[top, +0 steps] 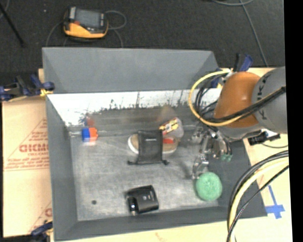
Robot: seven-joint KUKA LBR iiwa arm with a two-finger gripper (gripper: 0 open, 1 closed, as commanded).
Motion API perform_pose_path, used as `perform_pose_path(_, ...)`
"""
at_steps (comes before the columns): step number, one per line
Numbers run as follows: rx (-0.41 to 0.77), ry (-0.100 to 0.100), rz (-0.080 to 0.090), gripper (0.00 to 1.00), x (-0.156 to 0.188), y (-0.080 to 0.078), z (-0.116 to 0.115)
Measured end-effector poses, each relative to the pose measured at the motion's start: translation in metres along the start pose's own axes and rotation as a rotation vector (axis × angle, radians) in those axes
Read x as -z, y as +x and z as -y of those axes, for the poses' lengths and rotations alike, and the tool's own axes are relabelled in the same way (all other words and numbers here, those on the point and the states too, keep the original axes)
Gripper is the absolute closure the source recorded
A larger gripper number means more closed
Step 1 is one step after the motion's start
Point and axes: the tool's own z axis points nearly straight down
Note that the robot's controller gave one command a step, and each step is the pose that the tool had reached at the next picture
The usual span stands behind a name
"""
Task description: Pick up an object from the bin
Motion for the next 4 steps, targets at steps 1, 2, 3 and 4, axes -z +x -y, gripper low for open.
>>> perform_pose_path(1, -0.029, 0.003, 0.004, 0.00, -0.004, -0.027, -0.010)
perform_pose_path(2, 0.150, 0.003, 0.006, 0.00, -0.006, -0.035, -0.016)
perform_pose_path(3, -0.097, 0.000, 0.006, 0.00, -0.011, -0.045, -0.018)
perform_pose_path(4, -0.268, 0.001, 0.004, 0.00, -0.006, -0.051, -0.036)
